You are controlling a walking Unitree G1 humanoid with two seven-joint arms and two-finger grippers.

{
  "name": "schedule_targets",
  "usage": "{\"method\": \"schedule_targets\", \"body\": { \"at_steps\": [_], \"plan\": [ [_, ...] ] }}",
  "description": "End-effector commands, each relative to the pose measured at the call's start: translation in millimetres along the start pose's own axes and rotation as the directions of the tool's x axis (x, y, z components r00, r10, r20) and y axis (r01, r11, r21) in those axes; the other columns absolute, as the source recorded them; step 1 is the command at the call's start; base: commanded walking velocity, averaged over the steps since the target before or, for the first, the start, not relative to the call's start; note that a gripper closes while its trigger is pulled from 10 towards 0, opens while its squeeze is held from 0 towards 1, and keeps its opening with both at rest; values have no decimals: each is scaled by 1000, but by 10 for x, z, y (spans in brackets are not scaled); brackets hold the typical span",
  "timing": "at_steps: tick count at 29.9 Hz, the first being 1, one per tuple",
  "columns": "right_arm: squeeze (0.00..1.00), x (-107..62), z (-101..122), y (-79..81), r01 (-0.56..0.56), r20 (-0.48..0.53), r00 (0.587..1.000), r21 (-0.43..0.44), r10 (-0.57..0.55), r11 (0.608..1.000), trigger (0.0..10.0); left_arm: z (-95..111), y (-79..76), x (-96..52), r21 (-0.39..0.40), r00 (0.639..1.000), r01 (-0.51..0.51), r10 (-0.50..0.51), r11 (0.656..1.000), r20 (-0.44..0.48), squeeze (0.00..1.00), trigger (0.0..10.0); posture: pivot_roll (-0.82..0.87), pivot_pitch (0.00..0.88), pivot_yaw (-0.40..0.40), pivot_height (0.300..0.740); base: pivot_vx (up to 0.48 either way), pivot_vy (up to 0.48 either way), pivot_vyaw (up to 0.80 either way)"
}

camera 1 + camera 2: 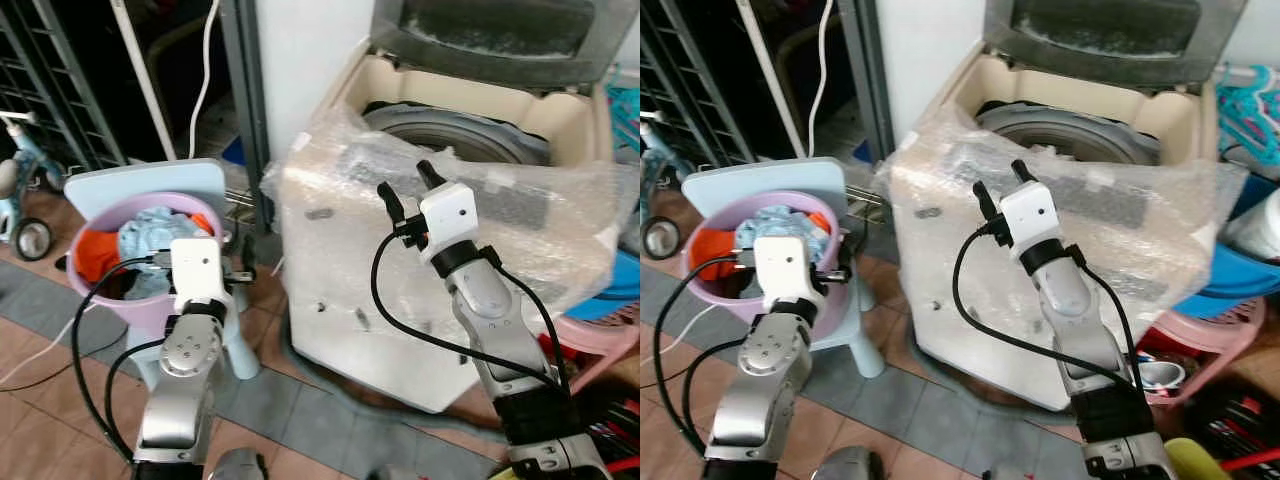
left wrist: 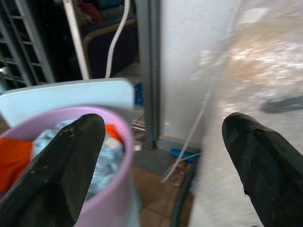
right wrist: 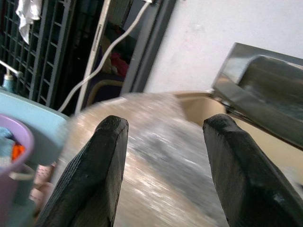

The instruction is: Clothes washing

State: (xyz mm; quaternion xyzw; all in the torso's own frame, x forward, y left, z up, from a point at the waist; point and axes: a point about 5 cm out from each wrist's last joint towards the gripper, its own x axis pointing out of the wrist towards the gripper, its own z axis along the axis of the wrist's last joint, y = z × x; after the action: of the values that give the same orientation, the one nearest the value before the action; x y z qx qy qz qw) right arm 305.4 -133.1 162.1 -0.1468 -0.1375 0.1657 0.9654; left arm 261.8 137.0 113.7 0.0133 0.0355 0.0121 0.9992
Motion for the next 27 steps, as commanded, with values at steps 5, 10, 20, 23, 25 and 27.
{"method": "schedule_targets", "body": {
  "at_steps": [5,10,20,23,25,27],
  "plan": [
    [0,-52,53,59,44,-24,999,90,-42,995,10000,4,80,-37,17,999,-31,31,999,-9,0,10000,-41,0,18,740,0,480,0],
    [0,-93,5,34,98,-98,991,102,-88,990,10000,11,86,-46,19,999,-28,29,999,-15,0,10000,-46,0,21,740,0,480,0],
    [0,-95,-34,64,135,-150,982,133,-114,982,10000,1,115,-33,17,998,-50,51,999,-35,0,10000,-48,0,27,740,0,480,0],
    [0,-123,-95,89,117,-207,975,145,-86,982,10000,23,121,-35,23,998,-56,56,998,-16,0,10000,-44,0,27,740,0,320,0],
    [0,-128,-101,97,102,-212,975,136,-71,985,10000,31,126,-37,24,998,-60,60,998,-10,0,10000,-44,0,27,740,0,0,0],
    [0,-142,-72,122,76,-177,983,170,-46,983,10000,52,159,-40,27,999,-45,45,999,10,0,10000,-40,0,26,740,0,0,244]
  ]
}}
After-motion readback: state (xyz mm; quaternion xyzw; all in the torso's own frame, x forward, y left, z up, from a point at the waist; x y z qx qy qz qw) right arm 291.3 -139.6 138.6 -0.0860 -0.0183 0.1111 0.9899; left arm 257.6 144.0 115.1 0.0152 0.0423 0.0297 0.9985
